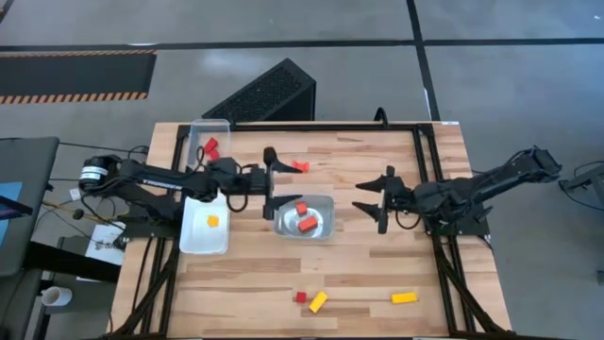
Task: Sort & place blocks by color
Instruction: Put the right yellow wooden block into the white bin
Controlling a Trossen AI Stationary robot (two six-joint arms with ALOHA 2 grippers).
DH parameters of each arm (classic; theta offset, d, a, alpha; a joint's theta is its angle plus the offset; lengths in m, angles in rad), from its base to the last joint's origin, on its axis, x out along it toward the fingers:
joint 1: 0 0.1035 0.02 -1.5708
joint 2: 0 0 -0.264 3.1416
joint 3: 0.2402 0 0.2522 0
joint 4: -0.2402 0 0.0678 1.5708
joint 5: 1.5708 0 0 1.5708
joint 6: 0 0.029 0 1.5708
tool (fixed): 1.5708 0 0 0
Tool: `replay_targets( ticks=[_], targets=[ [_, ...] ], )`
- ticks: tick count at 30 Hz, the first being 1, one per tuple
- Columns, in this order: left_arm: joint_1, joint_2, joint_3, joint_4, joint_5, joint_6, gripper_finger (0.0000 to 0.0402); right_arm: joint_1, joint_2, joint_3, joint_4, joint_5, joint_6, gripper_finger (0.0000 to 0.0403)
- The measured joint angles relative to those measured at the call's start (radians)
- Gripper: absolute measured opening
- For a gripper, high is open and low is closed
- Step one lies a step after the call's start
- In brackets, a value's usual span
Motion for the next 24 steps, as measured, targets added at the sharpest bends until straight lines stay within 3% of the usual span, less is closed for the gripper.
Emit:
replay_targets(
  ticks=[9, 15, 24],
  targets=[
    [0.0, -0.009, 0.0, 0.063, 0.034, -0.092, 0.0293, 0.008, 0.007, 0.0, -0.191, 0.0, 0.08, 0.0281],
    [-0.001, -0.008, 0.0, 0.022, 0.033, -0.136, 0.0293, 0.045, 0.136, -0.008, -0.205, 0.06, 0.148, 0.0281],
    [-0.004, -0.007, 0.0, -0.072, 0.011, -0.168, 0.0293, 0.023, 0.288, -0.008, -0.175, 0.054, 0.147, 0.0281]
  ],
)
